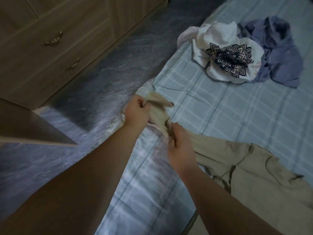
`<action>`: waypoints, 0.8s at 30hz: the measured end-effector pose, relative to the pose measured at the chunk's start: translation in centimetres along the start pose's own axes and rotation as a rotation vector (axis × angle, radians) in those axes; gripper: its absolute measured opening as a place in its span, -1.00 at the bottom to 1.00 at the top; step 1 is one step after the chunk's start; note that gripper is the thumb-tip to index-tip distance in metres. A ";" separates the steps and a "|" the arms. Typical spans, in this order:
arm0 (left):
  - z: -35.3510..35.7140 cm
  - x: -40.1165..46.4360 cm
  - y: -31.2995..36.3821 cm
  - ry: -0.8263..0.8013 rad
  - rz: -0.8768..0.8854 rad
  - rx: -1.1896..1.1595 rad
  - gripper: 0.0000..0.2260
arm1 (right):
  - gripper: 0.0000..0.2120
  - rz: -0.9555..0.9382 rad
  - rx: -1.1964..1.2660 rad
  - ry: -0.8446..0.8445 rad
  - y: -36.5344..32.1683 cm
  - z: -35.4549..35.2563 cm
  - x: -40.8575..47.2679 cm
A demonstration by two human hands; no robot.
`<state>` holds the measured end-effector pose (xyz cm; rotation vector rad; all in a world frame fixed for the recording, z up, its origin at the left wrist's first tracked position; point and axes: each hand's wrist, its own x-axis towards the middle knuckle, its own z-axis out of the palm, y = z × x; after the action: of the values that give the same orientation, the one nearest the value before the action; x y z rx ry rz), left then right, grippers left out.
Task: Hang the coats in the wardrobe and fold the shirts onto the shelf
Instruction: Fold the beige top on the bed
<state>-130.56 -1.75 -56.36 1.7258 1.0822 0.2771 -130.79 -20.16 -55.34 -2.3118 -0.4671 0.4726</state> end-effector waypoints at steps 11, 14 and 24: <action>-6.0 -1.4 -4.1 -0.131 -0.594 -1.170 -0.68 | -0.28 0.013 -0.544 -0.234 -1.9 3.0 -0.7; -6.1 -1.8 -5.4 -0.173 -0.602 -1.170 -0.65 | -0.32 0.033 -0.666 -0.322 -1.1 4.1 -0.9; -4.0 -5.9 2.9 -0.398 -0.215 -1.292 -0.59 | -0.34 -0.026 -0.463 -0.160 0.6 -0.9 -3.5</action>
<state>-134.89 -3.89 -50.36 0.4623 0.5270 0.3586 -133.30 -22.65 -54.49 -2.7154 -0.7488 0.5889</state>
